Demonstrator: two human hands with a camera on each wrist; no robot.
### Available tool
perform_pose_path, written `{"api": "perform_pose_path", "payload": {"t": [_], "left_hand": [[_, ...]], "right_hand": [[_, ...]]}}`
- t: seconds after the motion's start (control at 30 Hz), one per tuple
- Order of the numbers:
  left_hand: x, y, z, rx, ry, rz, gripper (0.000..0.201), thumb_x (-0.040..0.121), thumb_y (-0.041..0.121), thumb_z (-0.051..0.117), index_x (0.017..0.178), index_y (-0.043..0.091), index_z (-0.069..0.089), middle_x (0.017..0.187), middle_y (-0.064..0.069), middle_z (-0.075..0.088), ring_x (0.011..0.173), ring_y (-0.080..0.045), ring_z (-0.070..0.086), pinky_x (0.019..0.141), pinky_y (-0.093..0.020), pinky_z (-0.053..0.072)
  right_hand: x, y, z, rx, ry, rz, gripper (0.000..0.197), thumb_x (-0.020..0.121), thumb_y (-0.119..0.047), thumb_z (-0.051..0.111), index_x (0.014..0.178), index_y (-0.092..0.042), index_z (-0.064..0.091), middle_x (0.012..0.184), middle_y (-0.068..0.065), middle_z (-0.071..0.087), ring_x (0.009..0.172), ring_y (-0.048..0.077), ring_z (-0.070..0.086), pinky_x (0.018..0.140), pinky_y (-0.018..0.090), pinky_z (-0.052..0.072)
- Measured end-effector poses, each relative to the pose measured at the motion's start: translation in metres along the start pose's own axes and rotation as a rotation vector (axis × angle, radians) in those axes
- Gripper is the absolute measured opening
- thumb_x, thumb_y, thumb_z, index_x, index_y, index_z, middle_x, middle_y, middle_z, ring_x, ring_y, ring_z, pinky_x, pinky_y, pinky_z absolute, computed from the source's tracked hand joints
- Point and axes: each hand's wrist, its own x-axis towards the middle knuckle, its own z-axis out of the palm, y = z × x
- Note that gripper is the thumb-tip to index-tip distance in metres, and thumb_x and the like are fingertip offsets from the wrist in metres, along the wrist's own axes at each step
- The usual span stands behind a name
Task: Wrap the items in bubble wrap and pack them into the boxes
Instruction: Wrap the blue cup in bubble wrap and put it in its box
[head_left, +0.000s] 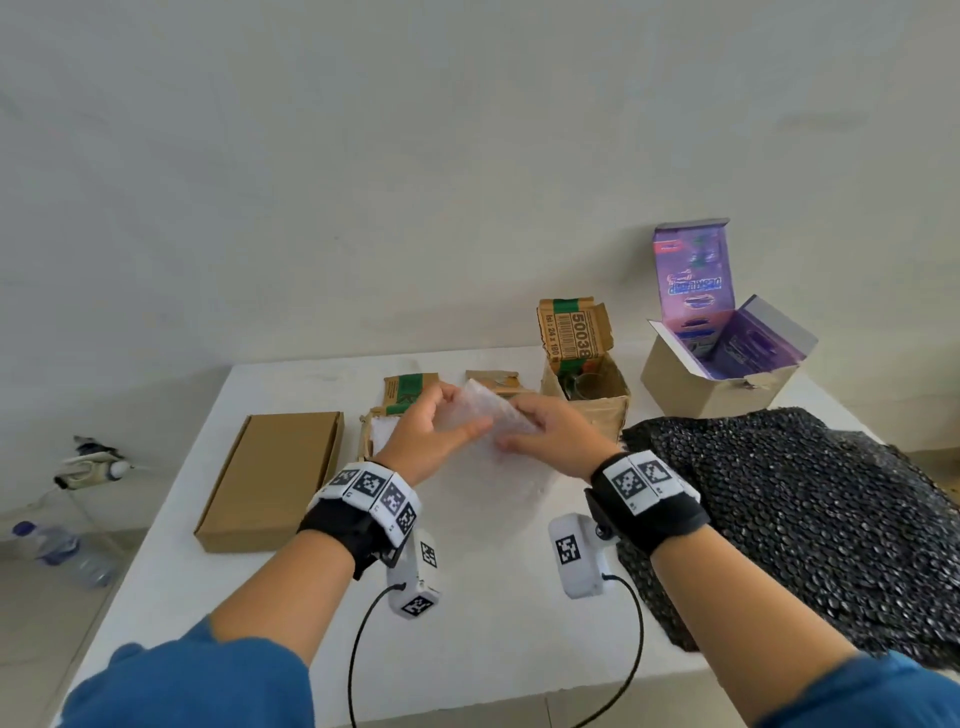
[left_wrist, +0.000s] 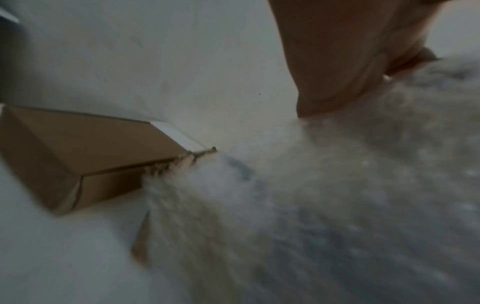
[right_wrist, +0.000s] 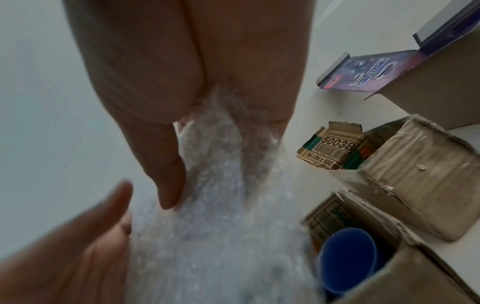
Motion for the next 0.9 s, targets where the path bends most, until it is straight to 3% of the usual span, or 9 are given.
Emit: {"api": "perform_pose_path", "payload": {"t": [0.07, 0.17, 0.27, 0.4, 0.5, 0.6, 0.7, 0.77, 0.9], "left_hand": [[0.001, -0.005, -0.007, -0.008, -0.031, -0.04, 0.062, 0.061, 0.05, 0.081, 0.107, 0.024, 0.049, 0.112, -0.003, 0.06, 0.104, -0.015, 0.059, 0.093, -0.033, 0.049], [0.004, -0.015, -0.012, -0.018, 0.009, -0.1, 0.073, 0.048, 0.062, 0.08, 0.106, 0.036, 0.045, 0.117, -0.006, 0.061, 0.105, -0.023, 0.062, 0.091, -0.047, 0.051], [0.004, -0.006, -0.017, -0.061, 0.167, -0.145, 0.07, 0.06, 0.054, 0.079, 0.114, 0.032, 0.04, 0.115, -0.003, 0.062, 0.1, -0.019, 0.063, 0.09, -0.042, 0.052], [0.004, 0.001, -0.019, -0.121, 0.262, -0.219, 0.061, 0.084, 0.031, 0.068, 0.128, 0.021, 0.027, 0.114, -0.002, 0.053, 0.097, -0.015, 0.057, 0.083, -0.029, 0.047], [0.002, -0.005, -0.027, -0.139, 0.166, -0.261, 0.082, 0.08, 0.022, 0.073, 0.132, 0.029, 0.01, 0.135, -0.007, 0.042, 0.118, -0.021, 0.05, 0.099, -0.039, 0.046], [-0.001, -0.015, -0.04, -0.038, 0.076, -0.306, 0.104, 0.075, 0.018, 0.078, 0.138, 0.037, -0.002, 0.143, -0.011, 0.034, 0.13, -0.028, 0.04, 0.108, -0.046, 0.037], [0.0, -0.021, -0.053, -0.125, 0.149, -0.266, 0.106, 0.073, 0.016, 0.079, 0.14, 0.036, 0.0, 0.13, -0.01, 0.049, 0.116, -0.024, 0.053, 0.101, -0.045, 0.044], [0.005, -0.02, -0.061, -0.173, 0.209, -0.23, 0.1, 0.073, 0.013, 0.079, 0.142, 0.032, 0.009, 0.116, -0.011, 0.058, 0.103, -0.023, 0.06, 0.092, -0.041, 0.051], [0.017, -0.018, -0.083, -0.028, 0.194, -0.122, 0.071, 0.075, 0.023, 0.078, 0.132, 0.031, 0.037, 0.096, 0.001, 0.053, 0.086, -0.008, 0.054, 0.082, -0.029, 0.049]], "right_hand": [[0.004, -0.002, -0.01, 0.01, 0.057, 0.018, 0.023, 0.082, -0.029, 0.069, 0.1, -0.015, 0.065, 0.092, 0.006, 0.067, 0.084, 0.025, 0.064, 0.08, 0.042, 0.056], [0.009, -0.005, -0.019, 0.129, 0.236, 0.085, 0.036, 0.08, -0.031, 0.073, 0.112, -0.02, 0.059, 0.101, 0.001, 0.064, 0.094, 0.017, 0.063, 0.089, 0.039, 0.054], [0.008, -0.006, -0.014, 0.296, 0.319, 0.194, 0.08, 0.071, -0.048, 0.075, 0.135, -0.022, 0.037, 0.118, 0.003, 0.055, 0.107, 0.018, 0.057, 0.091, 0.034, 0.051], [0.008, -0.006, 0.007, 0.484, 0.159, 0.219, 0.099, 0.077, -0.012, 0.076, 0.144, -0.033, 0.007, 0.112, 0.011, 0.063, 0.099, 0.022, 0.066, 0.087, 0.041, 0.055], [0.016, -0.01, 0.017, 0.422, 0.233, 0.179, 0.09, 0.079, 0.001, 0.07, 0.141, -0.032, 0.014, 0.103, 0.014, 0.064, 0.092, 0.026, 0.067, 0.085, 0.048, 0.056], [0.028, -0.013, 0.018, 0.357, 0.218, 0.121, 0.073, 0.08, -0.006, 0.071, 0.132, -0.033, 0.029, 0.11, 0.006, 0.059, 0.099, 0.024, 0.063, 0.087, 0.048, 0.055], [0.039, -0.019, 0.019, 0.049, -0.001, 0.054, 0.085, 0.068, -0.03, 0.082, 0.137, -0.041, 0.033, 0.13, 0.004, 0.039, 0.1, 0.017, 0.052, 0.099, 0.04, 0.047], [0.047, -0.023, 0.025, -0.181, -0.052, 0.085, 0.096, 0.065, -0.035, 0.084, 0.144, -0.036, 0.028, 0.14, 0.006, 0.023, 0.114, 0.022, 0.042, 0.107, 0.037, 0.037], [0.067, -0.028, 0.038, -0.393, 0.077, 0.021, 0.067, 0.068, -0.043, 0.079, 0.127, -0.03, 0.049, 0.145, 0.002, 0.011, 0.131, 0.027, 0.027, 0.112, 0.04, 0.031]]}}
